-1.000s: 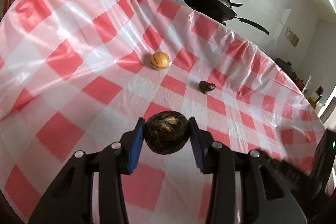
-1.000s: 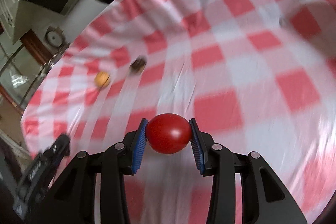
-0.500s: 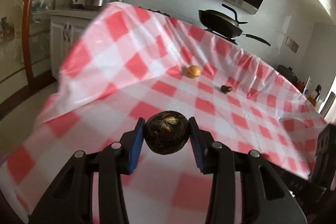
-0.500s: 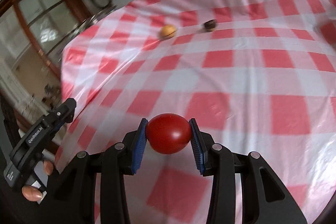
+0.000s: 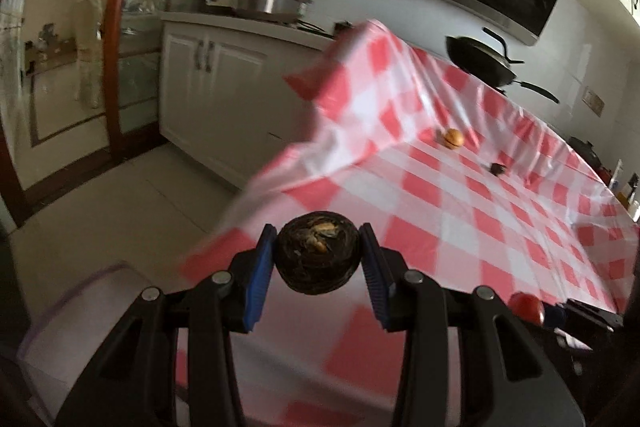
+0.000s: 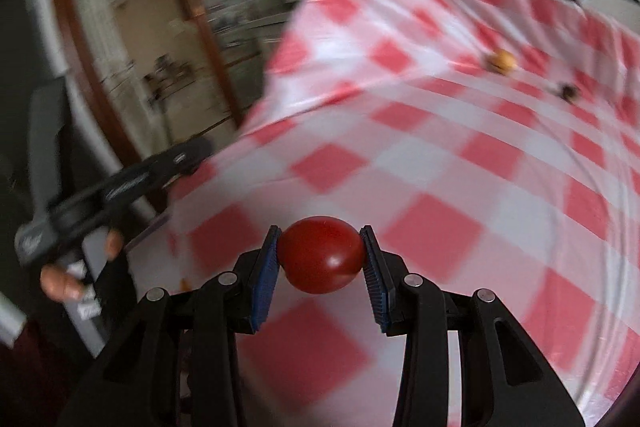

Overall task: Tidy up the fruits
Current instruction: 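Carry the tomato and dried fruit to the white box and open both tools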

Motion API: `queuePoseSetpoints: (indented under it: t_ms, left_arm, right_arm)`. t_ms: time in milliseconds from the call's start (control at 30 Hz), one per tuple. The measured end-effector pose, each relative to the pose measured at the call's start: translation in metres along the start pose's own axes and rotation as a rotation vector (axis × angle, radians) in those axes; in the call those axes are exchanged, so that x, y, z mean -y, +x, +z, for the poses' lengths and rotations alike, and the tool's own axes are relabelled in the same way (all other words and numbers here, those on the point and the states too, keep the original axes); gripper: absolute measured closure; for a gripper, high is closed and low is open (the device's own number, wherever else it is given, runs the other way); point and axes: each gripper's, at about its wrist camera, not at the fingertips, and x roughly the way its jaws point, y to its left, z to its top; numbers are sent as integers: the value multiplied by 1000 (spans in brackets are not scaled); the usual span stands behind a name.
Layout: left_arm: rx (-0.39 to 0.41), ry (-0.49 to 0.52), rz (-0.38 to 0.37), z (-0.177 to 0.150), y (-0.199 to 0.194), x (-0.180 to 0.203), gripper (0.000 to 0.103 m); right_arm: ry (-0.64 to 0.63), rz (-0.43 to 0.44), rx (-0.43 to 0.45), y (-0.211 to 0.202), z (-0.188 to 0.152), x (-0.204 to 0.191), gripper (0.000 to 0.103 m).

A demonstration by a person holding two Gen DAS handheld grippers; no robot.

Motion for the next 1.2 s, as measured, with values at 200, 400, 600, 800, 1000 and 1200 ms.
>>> queuePoseSetpoints:
  t_ms: [200, 400, 600, 800, 1000, 1200]
  left_arm:
    - [13, 0, 99, -8, -27, -51, 61]
    - [17, -55, 187, -28, -51, -103, 61]
    - [-24, -106, 295, -53, -60, -155, 61]
    - [-223, -120, 434, -79, -28, -191, 61]
    - [-423, -104, 508, -115, 6, -208, 61]
    - [-505, -103, 515, -121, 17, -214, 60]
  right_arm:
    - [-196, 87, -51, 16, -13, -70, 64]
    - [-402, 178, -138, 35, -39, -131, 64]
    - [-564, 219, -270, 68, -68, -172, 64]
    - [-709, 200, -445, 116, -105, -199, 64]
    - [-745, 196, -584, 147, -124, -204, 64]
    - [-735, 176, -648, 162, -128, -204, 62]
